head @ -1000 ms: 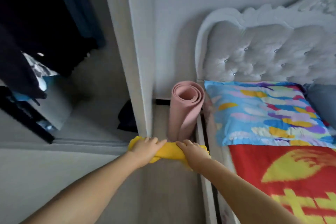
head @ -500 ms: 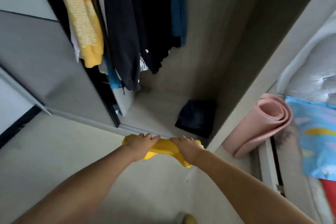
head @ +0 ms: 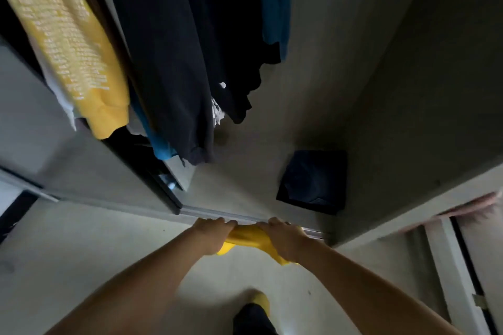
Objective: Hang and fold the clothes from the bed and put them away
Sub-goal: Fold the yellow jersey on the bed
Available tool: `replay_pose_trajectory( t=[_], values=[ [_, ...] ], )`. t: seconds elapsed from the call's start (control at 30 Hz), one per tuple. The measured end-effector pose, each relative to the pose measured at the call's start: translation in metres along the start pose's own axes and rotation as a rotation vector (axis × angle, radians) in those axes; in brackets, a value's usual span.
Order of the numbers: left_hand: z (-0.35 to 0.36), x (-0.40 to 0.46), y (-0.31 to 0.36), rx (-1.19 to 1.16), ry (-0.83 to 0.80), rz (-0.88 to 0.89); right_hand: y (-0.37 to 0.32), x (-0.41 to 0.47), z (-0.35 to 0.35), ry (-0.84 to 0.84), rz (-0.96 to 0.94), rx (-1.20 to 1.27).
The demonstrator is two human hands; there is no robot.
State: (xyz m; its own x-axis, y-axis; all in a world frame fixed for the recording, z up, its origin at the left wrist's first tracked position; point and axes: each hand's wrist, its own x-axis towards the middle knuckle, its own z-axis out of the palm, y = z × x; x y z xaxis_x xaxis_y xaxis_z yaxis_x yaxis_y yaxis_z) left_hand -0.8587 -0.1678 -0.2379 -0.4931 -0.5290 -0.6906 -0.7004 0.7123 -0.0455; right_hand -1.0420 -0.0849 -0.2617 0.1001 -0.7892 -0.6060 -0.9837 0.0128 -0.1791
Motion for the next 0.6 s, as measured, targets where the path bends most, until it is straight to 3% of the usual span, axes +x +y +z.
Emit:
replay_pose_trajectory(
  t=[0.17,0.43,0.6],
  values=[
    [-0.003,0.075,-0.036,0.030,0.025,0.080,0.019,0.073,-0.010,-0.019,0.042,0.039],
    [0.024,0.261,-0.077,0.085,0.079,0.154,0.080,0.228,0.029,0.023,0.137,0.044],
    [0.024,0.386,-0.112,0.136,0.253,0.111,0.129,0.342,0.036,0.230,0.158,-0.004]
  ],
)
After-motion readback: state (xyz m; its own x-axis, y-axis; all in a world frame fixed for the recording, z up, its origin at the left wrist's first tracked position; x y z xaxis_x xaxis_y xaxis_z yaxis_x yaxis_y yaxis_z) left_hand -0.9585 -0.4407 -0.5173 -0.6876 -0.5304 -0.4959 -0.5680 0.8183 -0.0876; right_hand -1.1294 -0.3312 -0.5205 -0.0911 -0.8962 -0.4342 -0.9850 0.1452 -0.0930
